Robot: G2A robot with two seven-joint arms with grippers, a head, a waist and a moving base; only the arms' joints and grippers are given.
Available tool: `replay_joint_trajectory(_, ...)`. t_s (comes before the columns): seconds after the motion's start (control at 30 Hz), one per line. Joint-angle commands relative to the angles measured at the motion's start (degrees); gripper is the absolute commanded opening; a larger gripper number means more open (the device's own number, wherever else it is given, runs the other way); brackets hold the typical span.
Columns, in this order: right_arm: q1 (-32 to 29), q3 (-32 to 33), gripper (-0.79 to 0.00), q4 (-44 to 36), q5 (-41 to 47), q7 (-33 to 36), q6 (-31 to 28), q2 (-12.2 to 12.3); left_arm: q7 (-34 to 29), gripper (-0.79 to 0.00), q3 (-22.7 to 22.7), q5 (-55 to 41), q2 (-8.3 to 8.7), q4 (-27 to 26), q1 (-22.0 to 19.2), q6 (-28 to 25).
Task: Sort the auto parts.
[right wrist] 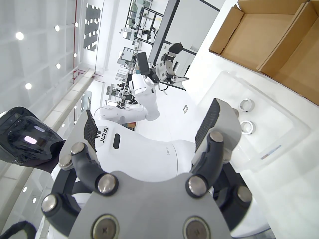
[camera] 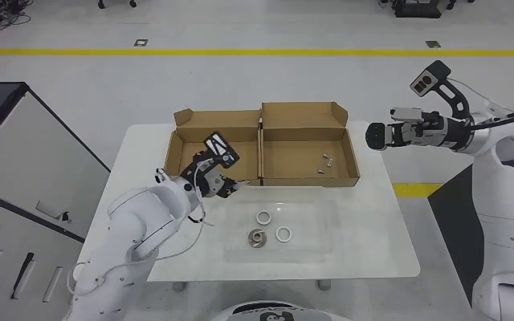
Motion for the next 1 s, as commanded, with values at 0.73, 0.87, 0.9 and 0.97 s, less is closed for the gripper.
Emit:
replay_joint_trajectory(0.73,0.00,0.00,0.000,0.00,0.00,0.00,0.00,0.00,-31.01,0.000,32.96,-16.80,-5.80,18.08,-30.57,7.36)
replay_joint_trajectory(0.87,0.00,0.00,0.000,0.00,0.00,0.00,0.00,0.00,-31.54,0.000,35.68,-20.60,-7.05,21.52,-32.91,8.31)
replay_joint_trajectory(0.9,0.00,0.00,0.000,0.00,0.00,0.00,0.00,0.00,-31.31,0.000,36.34,-21.57,-7.35,22.26,-33.25,8.58)
replay_joint_trajectory(0.97,0.00,0.00,0.000,0.00,0.00,0.00,0.00,0.00,-30.85,0.000,37.65,-22.31,-7.90,23.70,-34.01,8.82)
